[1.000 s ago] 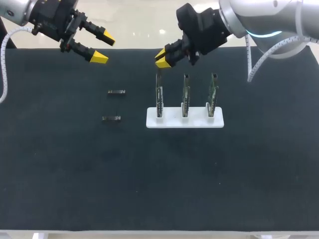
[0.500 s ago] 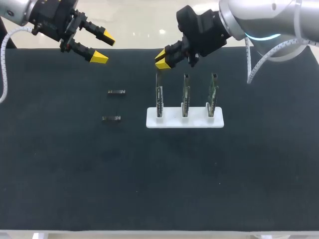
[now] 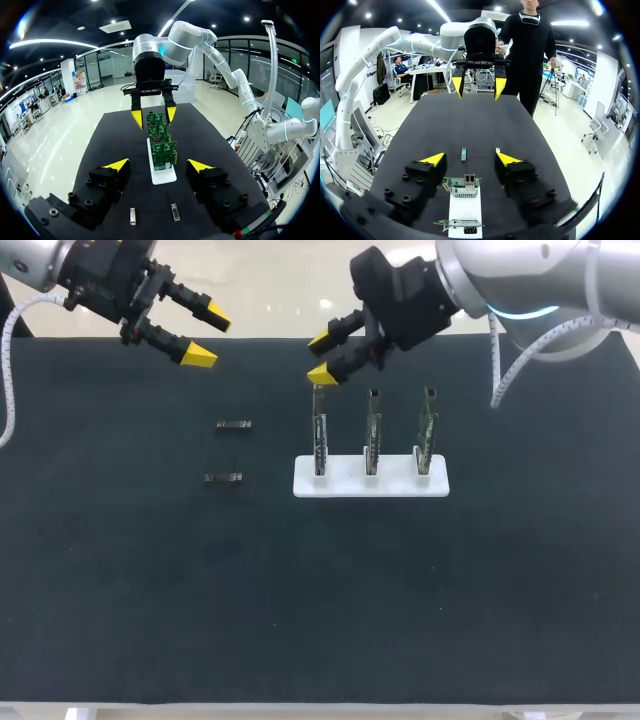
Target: Pick up the optical module with the left hand, and insert it into the network port with the right hand.
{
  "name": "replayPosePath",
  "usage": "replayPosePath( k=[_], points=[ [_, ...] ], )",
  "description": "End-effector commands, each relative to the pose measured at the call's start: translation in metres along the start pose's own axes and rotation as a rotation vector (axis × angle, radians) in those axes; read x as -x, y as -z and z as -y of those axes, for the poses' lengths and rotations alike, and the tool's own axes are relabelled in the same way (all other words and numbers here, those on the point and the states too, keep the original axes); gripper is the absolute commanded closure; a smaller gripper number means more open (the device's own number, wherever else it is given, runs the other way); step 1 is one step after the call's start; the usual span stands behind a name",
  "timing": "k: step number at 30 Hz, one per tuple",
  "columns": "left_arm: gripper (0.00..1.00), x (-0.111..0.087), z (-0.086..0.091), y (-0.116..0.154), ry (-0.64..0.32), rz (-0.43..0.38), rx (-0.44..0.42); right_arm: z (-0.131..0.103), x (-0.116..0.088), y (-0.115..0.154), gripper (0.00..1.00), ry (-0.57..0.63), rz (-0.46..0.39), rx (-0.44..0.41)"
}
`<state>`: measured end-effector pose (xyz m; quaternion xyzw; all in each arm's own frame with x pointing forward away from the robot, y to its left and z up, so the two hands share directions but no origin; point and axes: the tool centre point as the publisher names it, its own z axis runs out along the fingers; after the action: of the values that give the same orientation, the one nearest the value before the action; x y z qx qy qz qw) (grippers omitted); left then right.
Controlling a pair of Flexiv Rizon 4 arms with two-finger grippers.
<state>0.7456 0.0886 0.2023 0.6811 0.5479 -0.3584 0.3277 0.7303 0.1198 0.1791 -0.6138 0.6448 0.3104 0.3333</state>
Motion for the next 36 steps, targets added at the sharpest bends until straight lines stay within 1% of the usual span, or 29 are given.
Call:
replayPosePath(
  k=[1,10,15,36],
  points=[
    [0.00,0.000,-0.001,0.000,0.001,-0.003,-0.003,-0.002,0.002,0.000,1.00,-0.005,-0.010,-0.007],
    [0.00,0.000,-0.001,0.000,0.001,-0.003,-0.003,-0.002,-0.005,-0.005,1.00,-0.009,-0.029,-0.023],
    [0.00,0.000,-0.001,0.000,0.001,-0.003,-0.003,-0.001,-0.009,-0.008,1.00,-0.015,-0.059,-0.024],
    [0.00,0.000,-0.001,0.000,0.001,-0.003,-0.003,-0.001,-0.015,-0.013,1.00,-0.033,-0.107,-0.022]
  ],
)
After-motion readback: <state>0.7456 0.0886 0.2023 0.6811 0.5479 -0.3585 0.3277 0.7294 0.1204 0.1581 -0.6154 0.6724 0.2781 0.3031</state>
